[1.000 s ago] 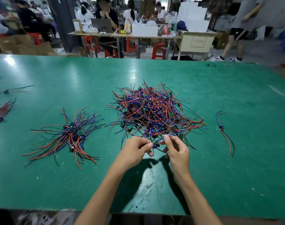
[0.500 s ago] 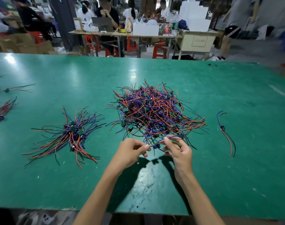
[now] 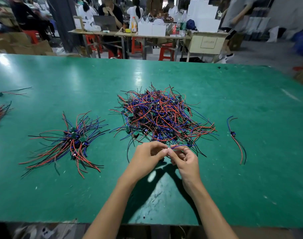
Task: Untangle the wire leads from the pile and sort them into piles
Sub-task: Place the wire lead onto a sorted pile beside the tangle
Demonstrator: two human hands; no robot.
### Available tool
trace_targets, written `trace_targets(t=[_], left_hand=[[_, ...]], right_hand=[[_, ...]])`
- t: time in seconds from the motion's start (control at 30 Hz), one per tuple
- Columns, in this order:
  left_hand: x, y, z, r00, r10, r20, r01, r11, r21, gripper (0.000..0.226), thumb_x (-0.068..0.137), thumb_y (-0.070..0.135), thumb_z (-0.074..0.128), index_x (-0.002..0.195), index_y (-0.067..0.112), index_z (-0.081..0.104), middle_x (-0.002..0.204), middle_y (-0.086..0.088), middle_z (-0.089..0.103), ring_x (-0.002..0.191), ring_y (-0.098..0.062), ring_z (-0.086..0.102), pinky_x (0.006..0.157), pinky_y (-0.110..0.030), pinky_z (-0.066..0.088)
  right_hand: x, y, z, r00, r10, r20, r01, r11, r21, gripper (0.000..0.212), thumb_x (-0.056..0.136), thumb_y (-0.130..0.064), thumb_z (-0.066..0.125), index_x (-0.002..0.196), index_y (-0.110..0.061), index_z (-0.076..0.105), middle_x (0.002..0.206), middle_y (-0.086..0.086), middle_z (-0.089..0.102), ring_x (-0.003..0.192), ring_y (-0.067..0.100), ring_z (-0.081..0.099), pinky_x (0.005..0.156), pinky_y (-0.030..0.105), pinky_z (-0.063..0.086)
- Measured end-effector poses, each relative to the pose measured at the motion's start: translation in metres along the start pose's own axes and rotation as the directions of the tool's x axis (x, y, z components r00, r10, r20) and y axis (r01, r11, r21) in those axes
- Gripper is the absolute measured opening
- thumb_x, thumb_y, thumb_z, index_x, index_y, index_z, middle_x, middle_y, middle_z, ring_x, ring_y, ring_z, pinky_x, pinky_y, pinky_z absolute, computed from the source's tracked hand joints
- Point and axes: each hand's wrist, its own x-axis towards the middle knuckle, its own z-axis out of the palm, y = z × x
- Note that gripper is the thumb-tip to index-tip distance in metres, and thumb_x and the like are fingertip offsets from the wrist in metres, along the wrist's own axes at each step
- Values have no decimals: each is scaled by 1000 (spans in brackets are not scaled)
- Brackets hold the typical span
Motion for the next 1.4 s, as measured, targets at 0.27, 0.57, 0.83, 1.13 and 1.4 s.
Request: trace_targets(t=[0.27,0.57,0.83,1.13,1.4], left_hand=[[-11,-19,21,980,-151,-128,106,948,-301,5,92,19,73,91,15,76,79,-8,75,62,-16,69,55,-22,49],[-17,-27,33,967,-98,-233,32,962,-272,10,96,20,69,92,15,77,70,6,70,62,-11,65,61,-16,50],[-17,-32,31,967,-73,-244,26,981,-190,16,95,29,69,84,22,77,61,8,66,55,-7,56,59,-30,48],[-20,-32,29,980,-68,-189,24,974,-226,12,94,28,71,96,21,81,77,7,75,68,-7,63,70,-39,56],[-19,-34,31,981,-46,-187,4,976,-219,9,92,23,73,94,19,81,84,8,77,76,-7,69,75,-32,55]], right_hand=[[1,7,-2,997,-54,-58,52,998,-34,8,84,-7,80,90,-8,75,82,-1,77,77,7,70,75,17,55],[1,10,-3,997,-45,-59,43,998,-43,11,84,-6,79,94,-11,76,88,0,78,81,8,71,76,17,55],[-2,9,-2,996,-79,-31,77,996,-49,11,82,-10,80,92,-11,77,89,1,79,83,9,71,79,20,56],[-4,13,-5,989,-149,13,148,963,-223,14,82,-38,82,90,-28,80,95,-3,79,89,8,73,81,19,54],[-5,16,-2,990,-132,-51,113,957,-268,26,80,-51,73,85,-25,75,80,-3,75,72,8,66,73,31,53]])
